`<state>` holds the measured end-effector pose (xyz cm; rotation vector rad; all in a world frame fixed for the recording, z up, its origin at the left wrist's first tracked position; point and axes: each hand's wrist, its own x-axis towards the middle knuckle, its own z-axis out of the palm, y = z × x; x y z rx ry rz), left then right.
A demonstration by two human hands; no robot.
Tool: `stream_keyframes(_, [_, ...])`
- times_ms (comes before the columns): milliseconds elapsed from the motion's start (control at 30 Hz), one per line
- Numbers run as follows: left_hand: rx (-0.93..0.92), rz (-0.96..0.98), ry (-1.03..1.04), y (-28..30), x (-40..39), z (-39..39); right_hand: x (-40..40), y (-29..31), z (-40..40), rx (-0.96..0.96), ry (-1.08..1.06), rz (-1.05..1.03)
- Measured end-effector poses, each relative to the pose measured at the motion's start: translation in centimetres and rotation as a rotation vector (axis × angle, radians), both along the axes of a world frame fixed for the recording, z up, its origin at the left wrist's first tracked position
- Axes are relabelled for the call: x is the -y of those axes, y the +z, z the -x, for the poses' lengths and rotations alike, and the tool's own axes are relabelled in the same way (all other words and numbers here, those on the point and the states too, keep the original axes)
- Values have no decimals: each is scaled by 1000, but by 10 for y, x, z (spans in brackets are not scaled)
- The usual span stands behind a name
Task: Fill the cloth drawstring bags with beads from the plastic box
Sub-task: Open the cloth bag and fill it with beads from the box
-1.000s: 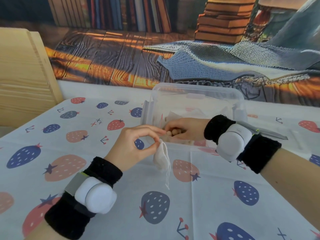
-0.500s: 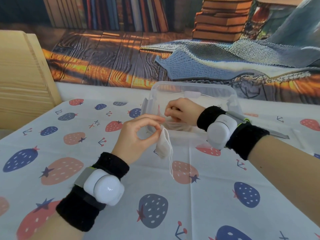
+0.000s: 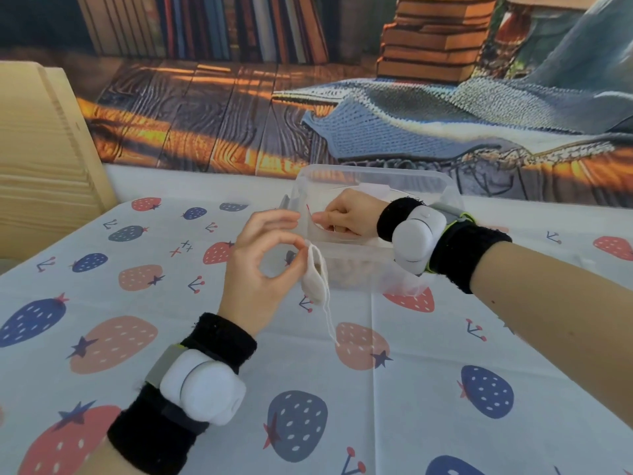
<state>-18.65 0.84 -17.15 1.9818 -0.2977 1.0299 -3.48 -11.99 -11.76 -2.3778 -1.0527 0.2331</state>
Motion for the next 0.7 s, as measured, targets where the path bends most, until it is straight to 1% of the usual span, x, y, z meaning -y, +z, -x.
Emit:
stream_keyframes(67, [18,-11,53,-2,-2,3,-2,1,0,-11,-11,-56])
stream_keyframes(200, [23,-14,102,-5,-10,5,-3,3,1,-135,-59,-223])
stream_keyframes(300, [-21,2,52,-5,-12,6,-1,14,-4,-256,-195,-362])
stream_keyframes(400, [-113,8,-64,-7,-7,5,8,30,-9,-470,-321,-584])
stream_keyframes(467, [-165,13,-141,-9,-1,3,18,40,-10,-623,-345,-688])
stream_keyframes(533, [-186,20,-179,-11,5,1,28,49,-7,-804,-323,-771])
stream_keyframes(600, [-196,14,-174,-14,8,-1,38,54,-2,-979,-262,-820])
stream_keyframes(700, [-247,49,-140,-15,14,-4,58,51,18,-1187,-92,-840])
